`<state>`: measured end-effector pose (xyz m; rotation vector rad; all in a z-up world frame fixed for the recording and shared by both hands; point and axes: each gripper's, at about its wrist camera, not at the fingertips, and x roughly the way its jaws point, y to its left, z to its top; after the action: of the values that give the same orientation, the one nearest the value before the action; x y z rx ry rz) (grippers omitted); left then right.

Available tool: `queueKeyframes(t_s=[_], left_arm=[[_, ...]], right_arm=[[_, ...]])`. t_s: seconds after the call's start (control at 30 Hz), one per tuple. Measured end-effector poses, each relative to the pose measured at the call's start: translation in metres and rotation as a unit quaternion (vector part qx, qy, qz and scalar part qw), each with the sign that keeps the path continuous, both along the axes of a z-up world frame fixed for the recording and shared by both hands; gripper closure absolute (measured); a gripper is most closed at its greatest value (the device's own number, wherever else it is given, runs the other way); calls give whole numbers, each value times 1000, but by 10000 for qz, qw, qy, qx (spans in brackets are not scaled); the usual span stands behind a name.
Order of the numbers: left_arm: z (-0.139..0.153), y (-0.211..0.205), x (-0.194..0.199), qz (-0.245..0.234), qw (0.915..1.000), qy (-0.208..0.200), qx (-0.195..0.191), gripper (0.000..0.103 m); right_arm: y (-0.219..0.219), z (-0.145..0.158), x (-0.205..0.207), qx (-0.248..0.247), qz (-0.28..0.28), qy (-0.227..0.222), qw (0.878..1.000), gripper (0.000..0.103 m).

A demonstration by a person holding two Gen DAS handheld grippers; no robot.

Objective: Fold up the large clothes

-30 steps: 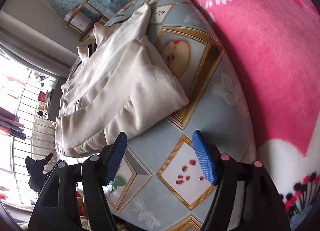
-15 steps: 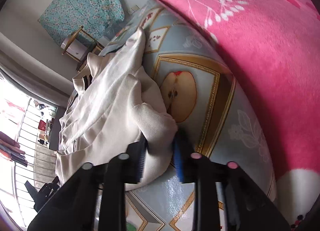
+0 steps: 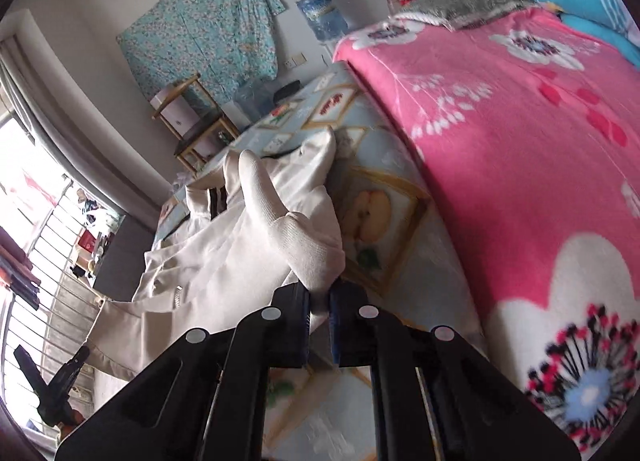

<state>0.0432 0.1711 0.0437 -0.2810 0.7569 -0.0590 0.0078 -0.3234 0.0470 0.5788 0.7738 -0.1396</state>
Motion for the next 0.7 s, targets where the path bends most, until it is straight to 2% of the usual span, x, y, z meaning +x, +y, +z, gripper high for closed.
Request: queueKeyframes(t_s=[0.07, 0.1, 0.13, 0.17, 0.2, 0.23, 0.27, 0.3, 0.33, 0.4, 0.47, 0.53, 0.6, 0.67, 0.7], left_arm=[[-20, 12, -8, 79, 9989, 375, -263, 89], [-37, 18, -9, 88, 9971, 670, -360, 83], [-52, 21, -9, 157, 9951, 936, -286, 81], [-62, 24, -9, 309, 9930, 1136, -21, 82], [-70, 26, -9, 454, 9901, 1291, 324, 77], [-75, 30, -10, 516, 9881, 1347, 536, 74], [-75, 33, -12, 531, 9884, 1329, 513, 68], [-73, 37, -14, 541, 9896, 1266, 420, 66], [-68, 40, -15, 523, 9915, 1139, 338, 65], [-57, 36, -11, 356, 9946, 912, 358, 61], [-49, 18, -1, 25, 9965, 779, 304, 60], [-44, -9, 9, -536, 9959, 727, 94, 58], [-47, -43, 22, -1114, 9901, 853, 56, 52], [-55, -73, 30, -1445, 9839, 1007, 311, 52], [-59, -86, 33, -1566, 9812, 1021, 481, 52]], right_arm=[[-7, -19, -11, 161, 70, 300, 9994, 95], [-13, -31, -13, 302, 112, 486, 9983, 94], [-22, -48, -16, 570, 52, 728, 9957, 93], [-31, -61, -18, 767, -17, 938, 9926, 90], [-37, -70, -20, 898, -86, 1139, 9894, 85], [-42, -74, -22, 962, -131, 1277, 9870, 83], [-45, -71, -24, 948, -119, 1284, 9871, 82], [-45, -65, -25, 832, -86, 1248, 9887, 78], [-42, -53, -25, 498, -81, 1241, 9910, 74], [-35, -32, -24, -216, -125, 1214, 9923, 53], [-26, -10, -16, -617, 8, 1018, 9929, 53], [-3, 0, 0, -855, 467, 919, 9910, 53], [29, -1, 19, -871, 1116, 940, 9855, 52], [74, -15, 40, -710, 1976, 1040, 9722, 52], [101, -25, 50, -639, 2436, 1141, 9610, 52]])
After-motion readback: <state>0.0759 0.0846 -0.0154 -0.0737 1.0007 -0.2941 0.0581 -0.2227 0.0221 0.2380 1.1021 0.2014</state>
